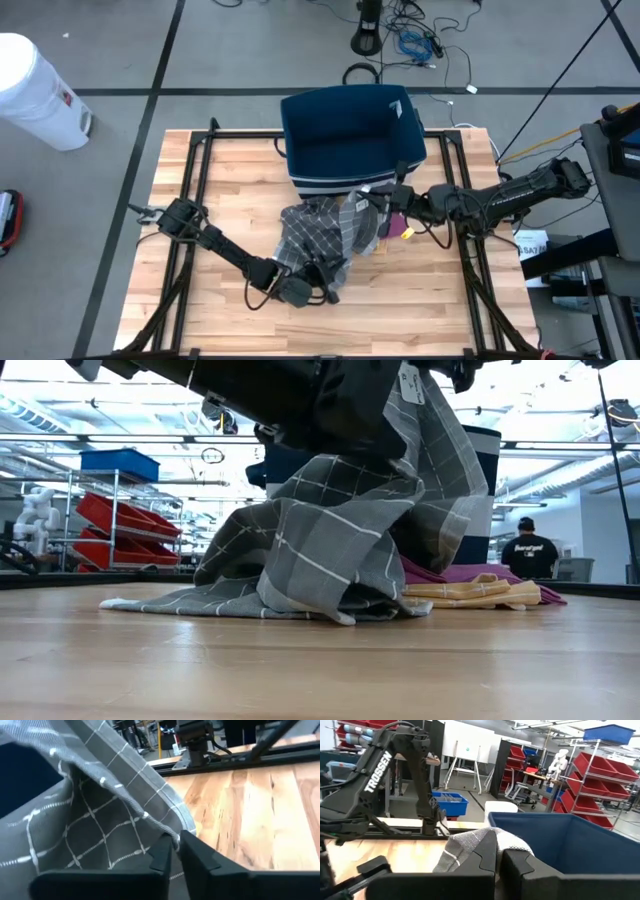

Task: Fold towel
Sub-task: Fold the gray towel

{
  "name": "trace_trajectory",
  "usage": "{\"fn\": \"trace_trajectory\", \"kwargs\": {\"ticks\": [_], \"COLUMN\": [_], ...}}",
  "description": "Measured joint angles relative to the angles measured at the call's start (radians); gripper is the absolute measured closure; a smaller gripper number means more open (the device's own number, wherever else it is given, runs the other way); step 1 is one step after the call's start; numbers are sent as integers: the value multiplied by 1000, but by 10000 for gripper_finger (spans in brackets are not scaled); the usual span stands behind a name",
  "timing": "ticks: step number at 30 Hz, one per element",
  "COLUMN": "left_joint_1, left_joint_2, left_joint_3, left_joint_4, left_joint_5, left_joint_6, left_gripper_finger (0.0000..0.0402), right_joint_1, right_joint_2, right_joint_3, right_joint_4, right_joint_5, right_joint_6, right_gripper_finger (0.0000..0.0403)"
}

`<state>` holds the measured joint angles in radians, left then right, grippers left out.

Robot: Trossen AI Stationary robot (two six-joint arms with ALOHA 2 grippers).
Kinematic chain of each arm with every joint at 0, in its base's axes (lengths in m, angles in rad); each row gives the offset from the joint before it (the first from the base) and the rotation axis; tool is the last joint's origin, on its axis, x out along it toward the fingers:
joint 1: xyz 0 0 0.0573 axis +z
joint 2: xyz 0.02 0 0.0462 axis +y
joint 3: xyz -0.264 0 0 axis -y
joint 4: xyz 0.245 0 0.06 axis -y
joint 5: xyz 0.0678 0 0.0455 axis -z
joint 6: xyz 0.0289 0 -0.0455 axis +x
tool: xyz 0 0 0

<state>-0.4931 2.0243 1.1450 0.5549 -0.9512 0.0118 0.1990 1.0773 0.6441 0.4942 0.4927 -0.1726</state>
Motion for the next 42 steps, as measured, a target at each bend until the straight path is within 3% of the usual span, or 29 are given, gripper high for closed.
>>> {"fn": "trace_trajectory", "kwargs": {"ticks": [4, 16, 23, 28, 33, 39, 42], "left_joint_1": [-10, -89, -96, -79, -55, -48, -42], "left_joint_2": [0, -91, -205, -303, -358, -378, -378], "left_joint_3": [0, 0, 0, 0, 0, 0, 0], "left_joint_4": [-5, -56, -55, -74, -69, -68, -70], "left_joint_5": [-7, -431, -555, -533, -446, -349, -347], "left_joint_6": [94, 524, 784, 810, 805, 739, 729], "left_gripper_finger": [394, 400, 400, 401, 401, 401, 401], "right_joint_1": [32, 154, 235, 296, 339, 352, 353], "right_joint_2": [0, 0, 0, 1, 47, 144, 189], "right_joint_3": [0, 0, 0, 0, 0, 0, 0], "right_joint_4": [-12, -152, -173, -191, -180, -166, -102], "right_joint_5": [-27, -32, -165, -206, -199, 2, 5], "right_joint_6": [4, 60, 64, 100, 101, 92, 77], "right_gripper_finger": [403, 403, 403, 403, 403, 403, 403]}}
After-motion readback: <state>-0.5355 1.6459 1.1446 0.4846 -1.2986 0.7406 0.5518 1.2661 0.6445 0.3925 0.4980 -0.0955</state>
